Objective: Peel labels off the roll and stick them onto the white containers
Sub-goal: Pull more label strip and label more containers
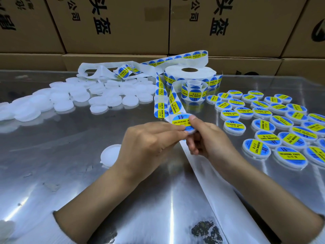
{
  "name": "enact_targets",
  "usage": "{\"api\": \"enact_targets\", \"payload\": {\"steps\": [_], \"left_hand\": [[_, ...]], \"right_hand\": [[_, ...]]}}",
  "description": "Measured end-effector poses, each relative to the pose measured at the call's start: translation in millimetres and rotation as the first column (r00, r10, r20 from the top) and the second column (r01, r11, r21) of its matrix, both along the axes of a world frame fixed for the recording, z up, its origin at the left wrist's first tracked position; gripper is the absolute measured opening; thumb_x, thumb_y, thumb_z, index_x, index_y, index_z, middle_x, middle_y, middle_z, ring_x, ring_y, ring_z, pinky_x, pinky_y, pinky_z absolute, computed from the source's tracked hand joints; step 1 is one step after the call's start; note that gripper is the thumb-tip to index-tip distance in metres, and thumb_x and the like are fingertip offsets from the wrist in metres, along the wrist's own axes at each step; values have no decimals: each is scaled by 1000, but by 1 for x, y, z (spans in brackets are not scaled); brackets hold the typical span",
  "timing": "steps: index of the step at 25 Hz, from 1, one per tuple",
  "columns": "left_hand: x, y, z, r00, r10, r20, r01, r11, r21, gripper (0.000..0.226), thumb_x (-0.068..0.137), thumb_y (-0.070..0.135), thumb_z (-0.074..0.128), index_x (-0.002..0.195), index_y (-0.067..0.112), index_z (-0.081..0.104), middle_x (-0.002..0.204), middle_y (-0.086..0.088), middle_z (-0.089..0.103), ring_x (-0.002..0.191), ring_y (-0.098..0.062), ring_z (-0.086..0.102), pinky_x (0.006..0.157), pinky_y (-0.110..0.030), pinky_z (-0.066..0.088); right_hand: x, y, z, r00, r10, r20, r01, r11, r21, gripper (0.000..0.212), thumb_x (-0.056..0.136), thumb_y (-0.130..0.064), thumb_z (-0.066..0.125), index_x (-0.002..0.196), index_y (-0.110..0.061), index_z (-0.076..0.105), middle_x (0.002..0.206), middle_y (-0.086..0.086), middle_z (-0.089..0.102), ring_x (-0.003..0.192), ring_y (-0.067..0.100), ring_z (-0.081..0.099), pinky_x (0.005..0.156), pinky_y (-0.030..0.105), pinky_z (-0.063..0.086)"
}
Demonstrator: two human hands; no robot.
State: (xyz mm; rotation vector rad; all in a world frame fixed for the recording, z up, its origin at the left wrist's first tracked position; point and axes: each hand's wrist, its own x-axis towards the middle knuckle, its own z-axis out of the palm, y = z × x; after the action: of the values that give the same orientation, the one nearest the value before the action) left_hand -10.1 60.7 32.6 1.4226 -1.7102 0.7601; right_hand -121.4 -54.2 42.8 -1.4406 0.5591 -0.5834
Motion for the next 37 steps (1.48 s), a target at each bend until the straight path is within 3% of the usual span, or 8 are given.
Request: {"api": "enact_targets", "payload": {"steps": [5,8,14,20,24,28,34,37], "left_hand": [[26,0,5,794,564,-228,-438,790,429,30,91,48,53,110,31,70,125,9,62,117,-14,57,92,-40,48],[38,-2,-4,637,702,-317,-220,560,799,62,90,64,21,138,31,44,153,6,29,144,-17,18,112,-56,12],[31,-5,-20,735,677,-33,-264,331,906,79,83,75,20,149,34,13,159,8,0,146,-18,-2,115,-44,-4],[32,0,-16,748,662,34,-382,389,838,95,63,88,18,144,38,20,130,7,23,125,-19,23,103,-37,15],[28,-2,-18,780,623,57,-405,433,806,69,82,74,27,140,36,31,122,4,29,112,-20,32,91,-31,22],[26,-3,-15,826,564,0,-361,530,767,56,89,62,36,134,30,44,123,3,41,107,-23,39,97,-32,35],[23,-2,-2,817,466,-341,-187,773,607,41,96,49,31,94,22,62,86,4,65,86,-25,57,79,-39,46],[23,-6,-8,791,372,-485,-59,837,544,34,98,40,39,85,21,64,77,3,66,78,-20,59,78,-41,47]], "right_hand": [[-14,-40,-7,899,-342,-275,206,883,-422,34,97,-32,45,76,-6,54,48,-2,59,43,12,51,53,25,48],[-21,-53,-17,755,-481,-446,112,765,-635,27,93,-38,44,84,-13,51,76,5,68,75,27,62,74,38,49],[-26,-50,-16,608,-645,-462,60,618,-784,34,93,-46,46,115,-21,51,109,8,65,105,33,56,71,35,36],[-23,-40,-12,767,-521,-374,-89,491,-867,19,91,-36,50,96,-28,67,99,-5,64,96,20,57,67,30,38],[-26,-49,-17,600,-646,-472,-176,468,-866,34,94,-39,45,119,-19,56,120,6,62,115,29,52,95,41,36],[-29,-60,-25,451,-673,-586,-219,553,-804,59,96,-47,36,142,-11,29,142,10,45,137,26,32,114,51,4],[-18,-45,-18,796,-360,-487,-184,623,-761,56,91,-50,47,142,-30,35,144,-4,45,138,17,31,115,49,15],[-14,-38,-23,837,-232,-495,-262,625,-735,62,86,-45,59,141,-33,35,139,-8,49,132,16,38,112,49,21]]}}
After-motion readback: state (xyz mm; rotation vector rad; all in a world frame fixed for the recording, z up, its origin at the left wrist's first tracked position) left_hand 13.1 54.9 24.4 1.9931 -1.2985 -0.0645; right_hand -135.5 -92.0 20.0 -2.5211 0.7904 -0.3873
